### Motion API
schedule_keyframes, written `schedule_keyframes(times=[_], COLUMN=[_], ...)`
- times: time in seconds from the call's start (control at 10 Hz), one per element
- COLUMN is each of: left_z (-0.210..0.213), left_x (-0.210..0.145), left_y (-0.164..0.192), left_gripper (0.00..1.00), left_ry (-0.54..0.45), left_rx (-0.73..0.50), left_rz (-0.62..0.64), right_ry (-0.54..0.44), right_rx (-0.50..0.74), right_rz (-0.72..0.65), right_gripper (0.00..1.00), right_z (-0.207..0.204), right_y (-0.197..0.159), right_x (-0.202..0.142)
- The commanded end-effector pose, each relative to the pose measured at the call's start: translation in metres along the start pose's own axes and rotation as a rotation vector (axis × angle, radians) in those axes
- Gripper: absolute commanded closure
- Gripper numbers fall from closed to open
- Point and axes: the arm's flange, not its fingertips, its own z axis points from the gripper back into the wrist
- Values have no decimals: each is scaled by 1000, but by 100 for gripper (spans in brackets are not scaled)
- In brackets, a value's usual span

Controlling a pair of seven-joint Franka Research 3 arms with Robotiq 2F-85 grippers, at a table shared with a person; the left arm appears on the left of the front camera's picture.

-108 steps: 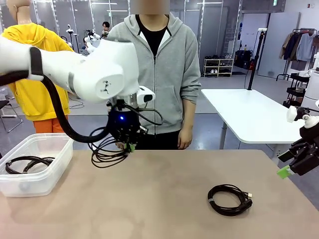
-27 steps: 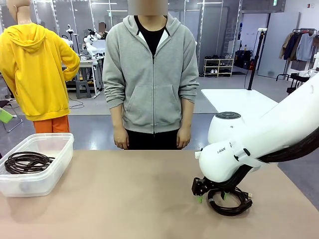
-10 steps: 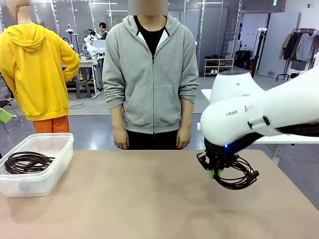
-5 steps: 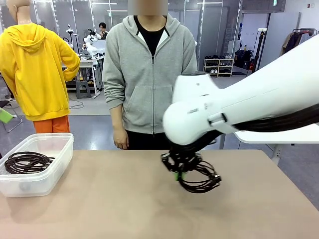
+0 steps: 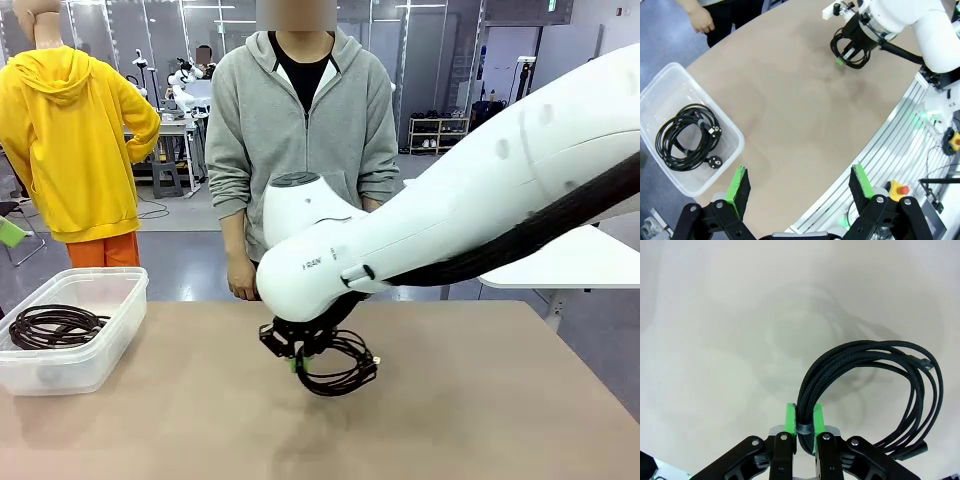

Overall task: Organize and store the cables.
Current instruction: Place the USB Extension Cable into the Organizing box.

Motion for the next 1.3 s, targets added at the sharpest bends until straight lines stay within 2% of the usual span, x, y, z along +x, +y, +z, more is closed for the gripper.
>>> schedule_keyframes(times=[0.0, 0.5, 0.7, 0.8, 0.9, 1.2], left_z=[1, 1, 1, 1, 1, 1], left_x=[3, 3, 3, 3, 3, 3], left_y=[0, 0, 0, 0, 0, 0], left_gripper=[0, 0, 0, 0, 0, 0], left_ry=[4, 4, 4, 4, 4, 4], left_rx=[9, 9, 9, 9, 9, 9], left_rz=[6, 6, 6, 6, 6, 6], right_ry=[-2, 87, 84, 67, 68, 30], right_rx=[61, 87, 105, 111, 132, 189], right_rz=[17, 90, 103, 96, 91, 137], right_gripper=[100, 100, 29, 9, 0, 0], right_z=[-5, -41, -34, -30, -27, -2], right_y=[14, 17, 8, 3, -4, -47], right_x=[5, 0, -1, -2, -4, -24])
